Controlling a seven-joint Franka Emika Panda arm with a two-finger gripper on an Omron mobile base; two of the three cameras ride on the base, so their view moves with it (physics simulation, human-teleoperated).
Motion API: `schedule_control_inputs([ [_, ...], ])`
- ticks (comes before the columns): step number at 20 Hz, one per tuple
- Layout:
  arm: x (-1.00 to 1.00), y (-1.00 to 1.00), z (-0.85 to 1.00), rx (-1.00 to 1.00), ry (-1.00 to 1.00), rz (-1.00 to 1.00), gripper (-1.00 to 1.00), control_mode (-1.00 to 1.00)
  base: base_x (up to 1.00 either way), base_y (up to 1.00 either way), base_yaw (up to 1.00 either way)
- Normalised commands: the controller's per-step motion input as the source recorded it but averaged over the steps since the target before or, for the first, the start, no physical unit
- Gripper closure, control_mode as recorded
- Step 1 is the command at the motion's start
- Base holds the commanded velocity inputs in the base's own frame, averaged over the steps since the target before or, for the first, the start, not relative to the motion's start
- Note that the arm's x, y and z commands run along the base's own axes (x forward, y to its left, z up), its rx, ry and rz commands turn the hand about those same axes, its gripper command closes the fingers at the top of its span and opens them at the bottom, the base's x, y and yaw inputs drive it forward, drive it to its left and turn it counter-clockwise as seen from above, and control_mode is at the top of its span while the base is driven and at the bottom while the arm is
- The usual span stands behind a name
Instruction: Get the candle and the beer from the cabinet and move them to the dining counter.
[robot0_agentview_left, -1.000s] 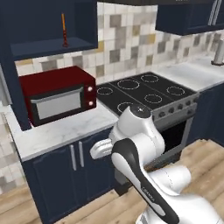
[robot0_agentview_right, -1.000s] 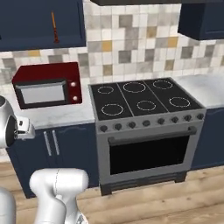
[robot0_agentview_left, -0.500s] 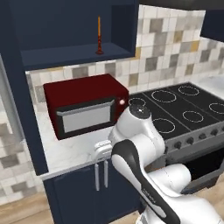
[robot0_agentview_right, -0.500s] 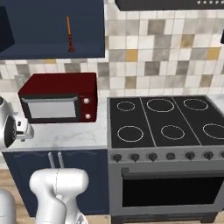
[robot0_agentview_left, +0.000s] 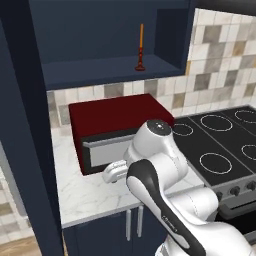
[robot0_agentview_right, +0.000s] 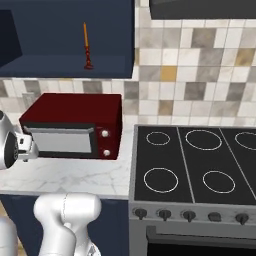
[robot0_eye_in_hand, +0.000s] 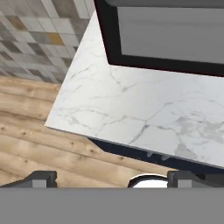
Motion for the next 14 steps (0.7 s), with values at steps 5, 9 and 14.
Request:
schedule_control_inputs([
  [5, 0.06, -0.01, -0.04, 0.00, 0.00, 0.03, -1.00, -1.00, 0.36, -0.23, 0.16],
  [9, 0.14, -0.18, -0.09, 0.00, -0.01, 0.09, -1.00, -1.00, 0.00, 0.00, 0.00],
  [14, -0.02, -0.57, 0.08, 0.00, -0.20, 0.00, -1.00, -1.00, 0.00, 0.00, 0.00],
])
